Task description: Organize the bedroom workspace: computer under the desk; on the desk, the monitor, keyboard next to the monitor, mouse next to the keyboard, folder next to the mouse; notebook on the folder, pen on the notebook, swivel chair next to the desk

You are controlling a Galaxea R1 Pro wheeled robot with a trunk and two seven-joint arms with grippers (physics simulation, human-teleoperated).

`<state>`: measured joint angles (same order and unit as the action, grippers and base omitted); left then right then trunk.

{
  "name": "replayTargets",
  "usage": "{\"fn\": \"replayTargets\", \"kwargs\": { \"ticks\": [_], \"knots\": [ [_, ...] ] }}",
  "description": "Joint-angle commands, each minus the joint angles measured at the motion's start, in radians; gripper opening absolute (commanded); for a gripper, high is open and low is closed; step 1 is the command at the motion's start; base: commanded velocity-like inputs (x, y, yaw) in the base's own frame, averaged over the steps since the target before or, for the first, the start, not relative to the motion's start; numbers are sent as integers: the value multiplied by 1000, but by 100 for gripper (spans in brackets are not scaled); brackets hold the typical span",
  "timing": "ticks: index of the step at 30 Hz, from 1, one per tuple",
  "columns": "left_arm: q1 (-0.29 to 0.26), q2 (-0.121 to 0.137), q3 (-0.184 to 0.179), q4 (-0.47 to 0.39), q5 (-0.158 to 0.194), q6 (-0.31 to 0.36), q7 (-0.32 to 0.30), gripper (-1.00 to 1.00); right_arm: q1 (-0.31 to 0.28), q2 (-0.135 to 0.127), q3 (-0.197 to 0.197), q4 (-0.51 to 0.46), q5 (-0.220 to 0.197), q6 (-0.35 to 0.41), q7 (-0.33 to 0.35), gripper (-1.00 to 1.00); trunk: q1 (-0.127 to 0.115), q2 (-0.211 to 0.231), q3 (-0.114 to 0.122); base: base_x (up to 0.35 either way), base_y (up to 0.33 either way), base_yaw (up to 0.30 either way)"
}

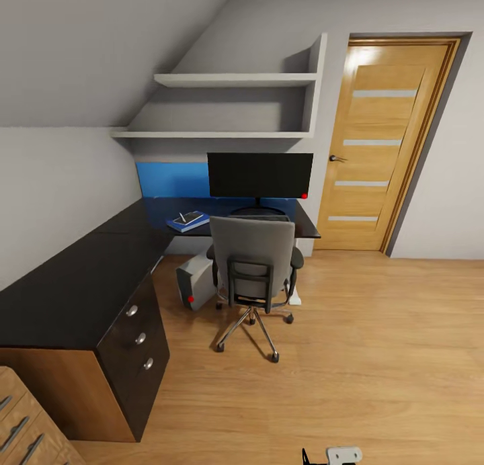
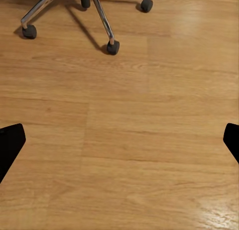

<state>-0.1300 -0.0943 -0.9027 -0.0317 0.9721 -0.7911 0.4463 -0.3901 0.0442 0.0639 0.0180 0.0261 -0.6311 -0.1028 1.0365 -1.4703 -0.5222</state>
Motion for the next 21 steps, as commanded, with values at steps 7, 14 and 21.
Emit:
{"fn": "replayTargets", "kwargs": {
  "ticks": [7, 14, 21],
  "knots": [
    [-1, 2, -6, -1, 1, 0, 11, 100, -1, 0, 6, 2, 3, -3, -9, 100, 0, -1, -1, 0, 0, 0],
    [0, 3, -5, -1, 1, 1, 11, 100, -1, 0, 7, 2, 3, -3, -9, 100, 0, -1, -1, 0, 0, 0],
    [-1, 2, -5, -1, 0, 1, 11, 100, -1, 0, 6, 2, 3, -2, -9, 100, 0, -1, -1, 0, 0, 0]
  ]
}}
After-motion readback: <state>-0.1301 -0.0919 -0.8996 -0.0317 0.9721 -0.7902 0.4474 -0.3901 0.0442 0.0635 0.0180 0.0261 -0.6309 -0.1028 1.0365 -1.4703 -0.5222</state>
